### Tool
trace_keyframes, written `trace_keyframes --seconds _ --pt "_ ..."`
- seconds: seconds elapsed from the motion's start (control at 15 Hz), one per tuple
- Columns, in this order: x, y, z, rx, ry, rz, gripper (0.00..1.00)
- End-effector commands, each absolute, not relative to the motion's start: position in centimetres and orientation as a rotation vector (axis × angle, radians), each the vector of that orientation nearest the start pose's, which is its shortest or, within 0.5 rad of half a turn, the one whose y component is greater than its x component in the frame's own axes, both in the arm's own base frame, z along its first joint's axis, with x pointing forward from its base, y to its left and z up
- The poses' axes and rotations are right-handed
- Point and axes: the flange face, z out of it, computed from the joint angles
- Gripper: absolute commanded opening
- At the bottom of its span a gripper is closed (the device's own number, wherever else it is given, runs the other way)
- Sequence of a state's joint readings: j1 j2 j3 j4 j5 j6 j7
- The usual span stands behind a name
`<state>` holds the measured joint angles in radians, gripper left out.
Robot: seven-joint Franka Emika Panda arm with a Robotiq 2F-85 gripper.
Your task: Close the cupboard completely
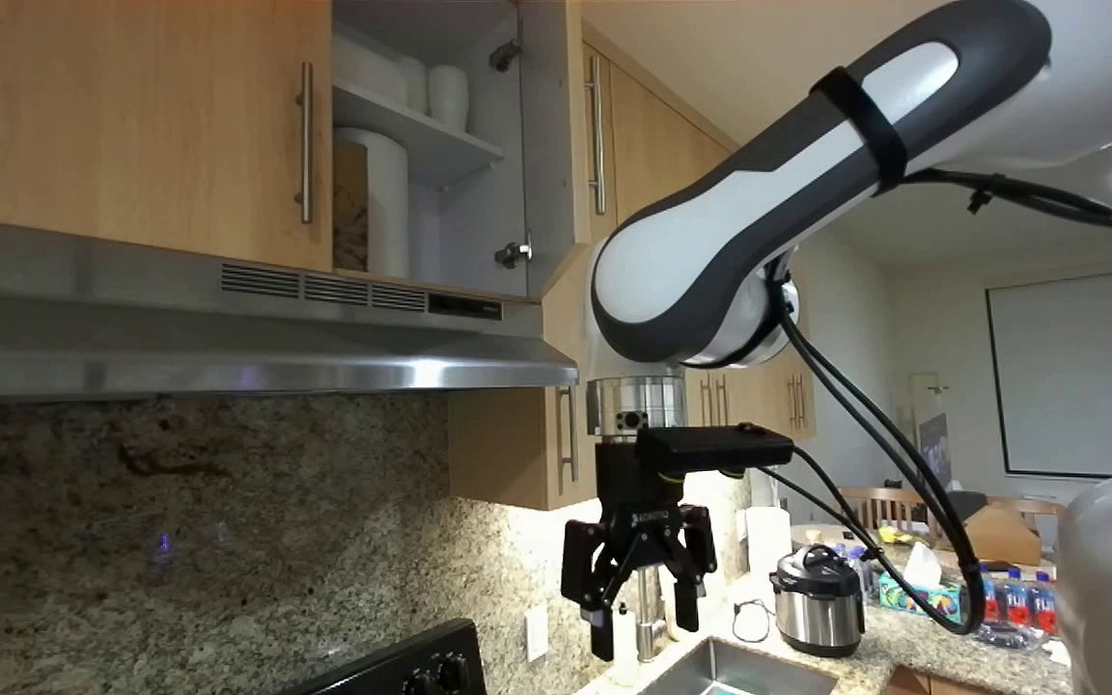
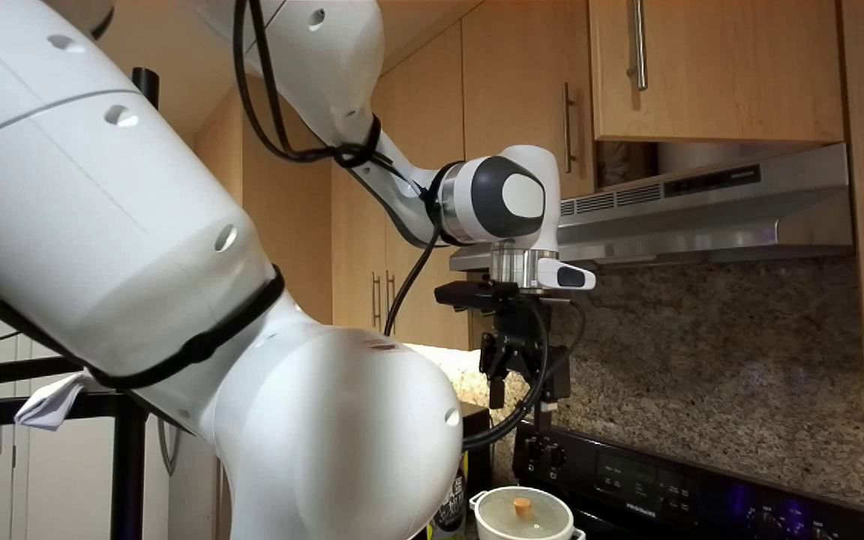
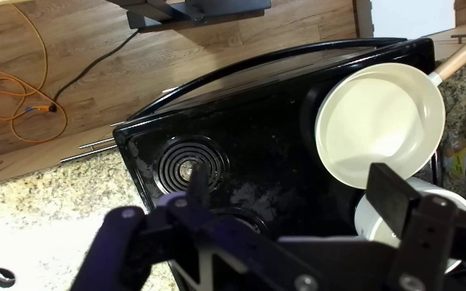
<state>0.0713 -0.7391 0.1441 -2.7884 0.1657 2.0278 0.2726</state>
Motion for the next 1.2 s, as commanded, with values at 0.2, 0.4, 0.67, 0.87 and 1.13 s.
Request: trace_keyframes --seconds 0.2,0.4,0.67,0.87,1.13 --pt "30.4 6.9 41.0 -3.095 0.252 0.078 1.00" --pt "30.1 7.2 41.5 -3.117 0.165 0.063 1.00" --pt "29.2 8.9 42.8 -3.135 -0.032 0.033 1.00" --pt "27.8 10.9 44.5 -3.169 -0.145 -0.002 1.00" --pt "26.9 12.9 46.9 -3.203 -0.241 -0.058 1.00"
